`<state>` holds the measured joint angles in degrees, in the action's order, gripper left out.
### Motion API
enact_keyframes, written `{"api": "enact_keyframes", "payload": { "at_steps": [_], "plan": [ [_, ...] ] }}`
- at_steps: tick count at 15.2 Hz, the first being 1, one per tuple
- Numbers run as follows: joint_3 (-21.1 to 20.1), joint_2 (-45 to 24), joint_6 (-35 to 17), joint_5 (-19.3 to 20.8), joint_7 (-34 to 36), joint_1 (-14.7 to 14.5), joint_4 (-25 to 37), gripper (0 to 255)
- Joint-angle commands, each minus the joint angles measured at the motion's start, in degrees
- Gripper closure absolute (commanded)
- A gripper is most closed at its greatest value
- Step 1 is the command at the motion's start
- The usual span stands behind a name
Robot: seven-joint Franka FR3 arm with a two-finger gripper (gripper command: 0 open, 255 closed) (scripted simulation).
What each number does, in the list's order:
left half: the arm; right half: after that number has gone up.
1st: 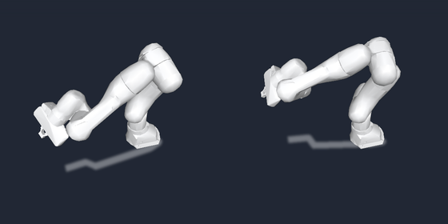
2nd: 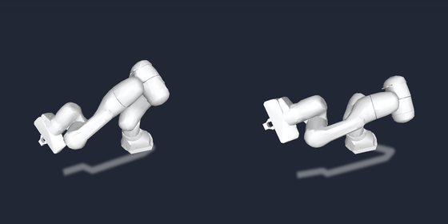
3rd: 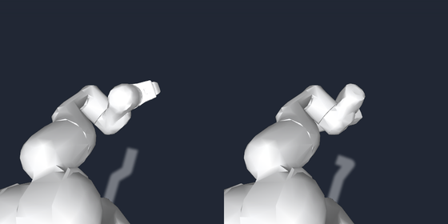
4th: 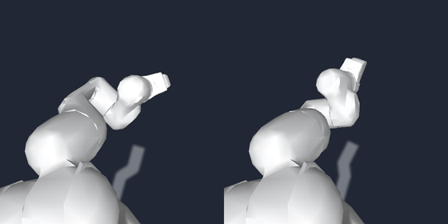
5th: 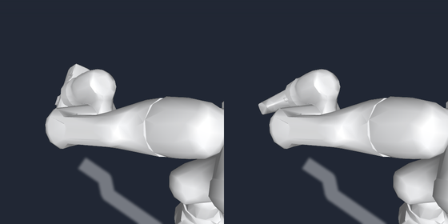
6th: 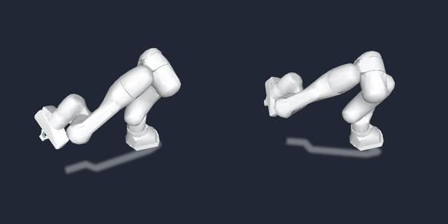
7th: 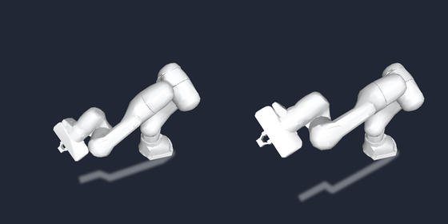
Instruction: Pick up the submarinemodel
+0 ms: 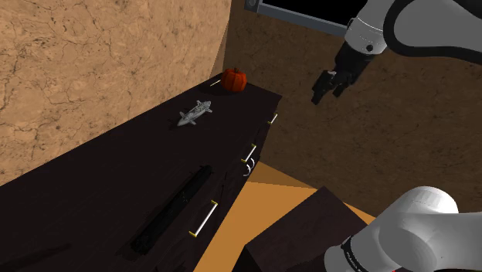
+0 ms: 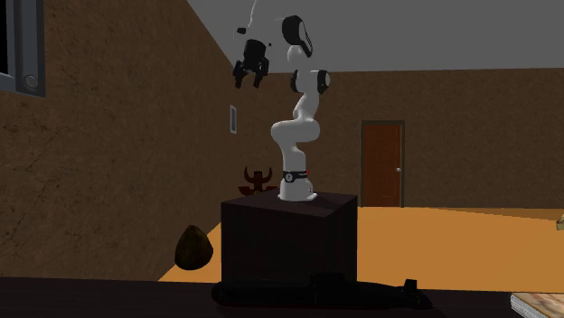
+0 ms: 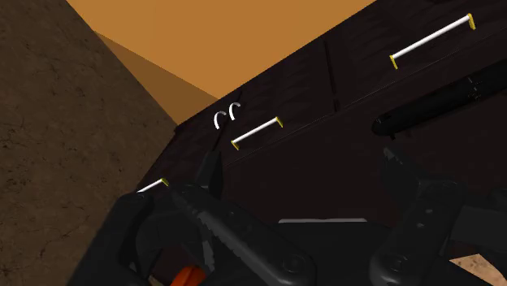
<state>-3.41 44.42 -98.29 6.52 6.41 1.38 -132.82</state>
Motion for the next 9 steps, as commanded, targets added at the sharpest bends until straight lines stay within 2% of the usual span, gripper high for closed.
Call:
{"api": "enact_keyframes", "payload": {
  "at_steps": [1, 9],
  "plan": [
    [0.0, 0.0, 0.0, 0.0, 0.0, 0.0, 0.0, 0],
    [-8.49, -3.19, -9.3, -4.94, 16.09, 0.14, -8.53, 0]
  ]
}}
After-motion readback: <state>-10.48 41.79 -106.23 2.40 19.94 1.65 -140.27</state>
